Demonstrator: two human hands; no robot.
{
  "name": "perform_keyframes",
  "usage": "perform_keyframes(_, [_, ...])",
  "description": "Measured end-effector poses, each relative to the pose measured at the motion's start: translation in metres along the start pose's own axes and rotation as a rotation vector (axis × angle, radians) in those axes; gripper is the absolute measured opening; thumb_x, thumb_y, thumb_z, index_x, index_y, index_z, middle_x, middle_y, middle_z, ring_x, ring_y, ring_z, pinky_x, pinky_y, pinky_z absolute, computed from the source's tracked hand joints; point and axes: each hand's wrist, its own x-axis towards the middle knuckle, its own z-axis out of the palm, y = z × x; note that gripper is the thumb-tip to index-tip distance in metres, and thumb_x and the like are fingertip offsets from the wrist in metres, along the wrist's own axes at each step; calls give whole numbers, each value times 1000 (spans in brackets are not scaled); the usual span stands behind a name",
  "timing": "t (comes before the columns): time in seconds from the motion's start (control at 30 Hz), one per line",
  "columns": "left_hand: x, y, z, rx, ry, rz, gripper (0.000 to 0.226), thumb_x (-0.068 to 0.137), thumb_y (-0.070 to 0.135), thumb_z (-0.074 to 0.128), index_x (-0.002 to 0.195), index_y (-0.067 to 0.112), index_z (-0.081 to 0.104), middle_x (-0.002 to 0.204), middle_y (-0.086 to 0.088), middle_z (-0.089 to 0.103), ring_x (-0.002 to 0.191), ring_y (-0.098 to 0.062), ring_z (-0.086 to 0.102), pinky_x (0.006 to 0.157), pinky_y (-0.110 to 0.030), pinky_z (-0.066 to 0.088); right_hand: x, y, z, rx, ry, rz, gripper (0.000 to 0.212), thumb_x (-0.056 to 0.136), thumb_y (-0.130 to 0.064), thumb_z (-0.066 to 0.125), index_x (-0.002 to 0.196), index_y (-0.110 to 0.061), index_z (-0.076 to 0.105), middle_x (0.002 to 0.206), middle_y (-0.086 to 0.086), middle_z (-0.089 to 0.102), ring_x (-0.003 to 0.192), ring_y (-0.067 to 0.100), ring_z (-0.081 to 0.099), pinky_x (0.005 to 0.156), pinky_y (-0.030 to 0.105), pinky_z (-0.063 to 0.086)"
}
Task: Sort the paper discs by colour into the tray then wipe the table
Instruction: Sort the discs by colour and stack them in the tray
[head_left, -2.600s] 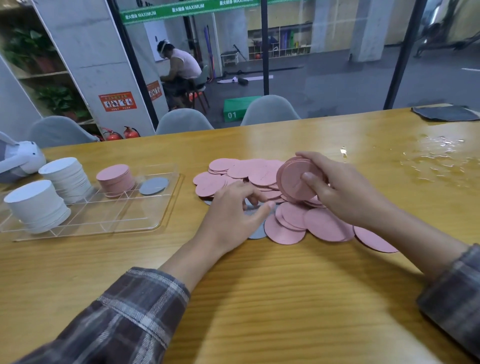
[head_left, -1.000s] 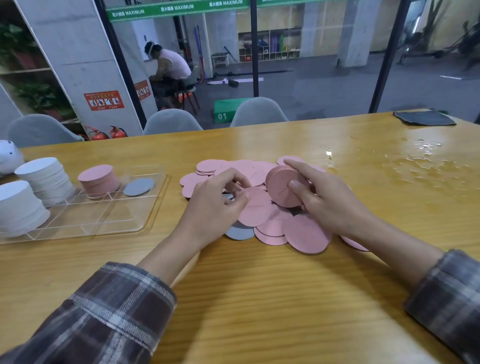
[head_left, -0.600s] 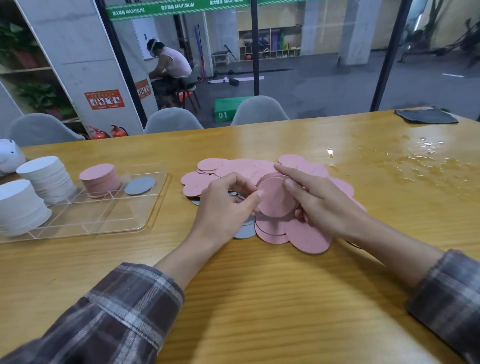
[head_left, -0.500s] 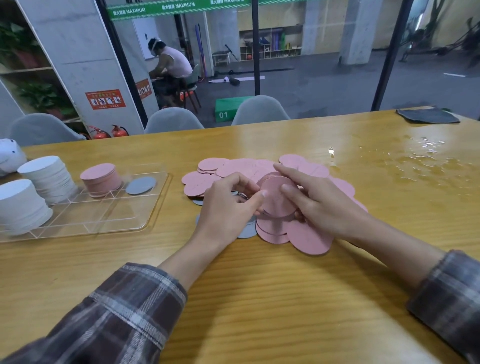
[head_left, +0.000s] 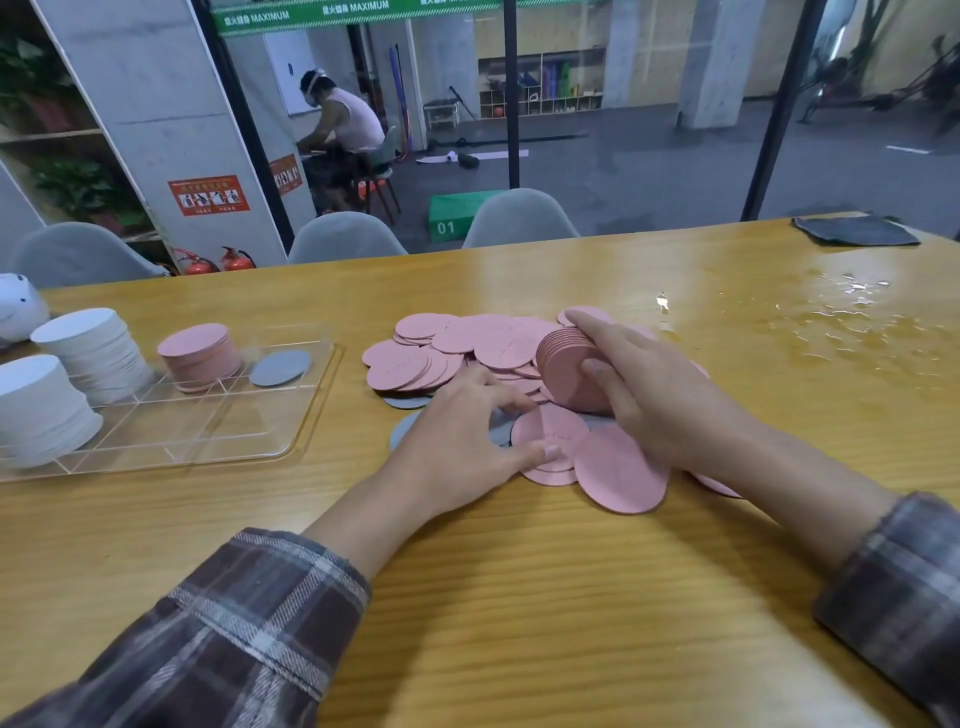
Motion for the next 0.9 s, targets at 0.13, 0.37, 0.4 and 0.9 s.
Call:
perform_keyframes(0.13, [3,-1,-5,-173,99,-40,18,82,28,87,95,27,75,93,11,70,76,-5,61,71,-11,45,1,2,-3,61,19,17,50,108,-22,44,157,-25,35,140,3,57,124,25,51,99,38,41])
perform_keyframes(0.37, [8,-5,-11,-572,175,-169,9,89,11,81,88,8,72,78,-3,77,73,-20,74,85,-41,62,1,-4,1,276,53,99,42,108,-23,46,150,-29,47,103,-18,60,82,2,55,71,10,37])
perform_keyframes(0.4, [8,-4,-10,-591,180,-180,10,89,11,81,88,7,72,77,-5,77,73,-22,76,85,-41,64,0,-5,2,330,42,116,41,108,-23,46,148,-31,49,93,-24,62,73,-2,57,68,10,38])
perform_keyframes(0.9, [3,14,-2,-684,185,-278,23,84,13,86,91,1,67,73,-13,77,69,-29,78,74,-45,66,-4,-13,7,350,-27,69,46,106,-31,50,152,-32,46,75,-21,60,67,-9,58,68,14,41])
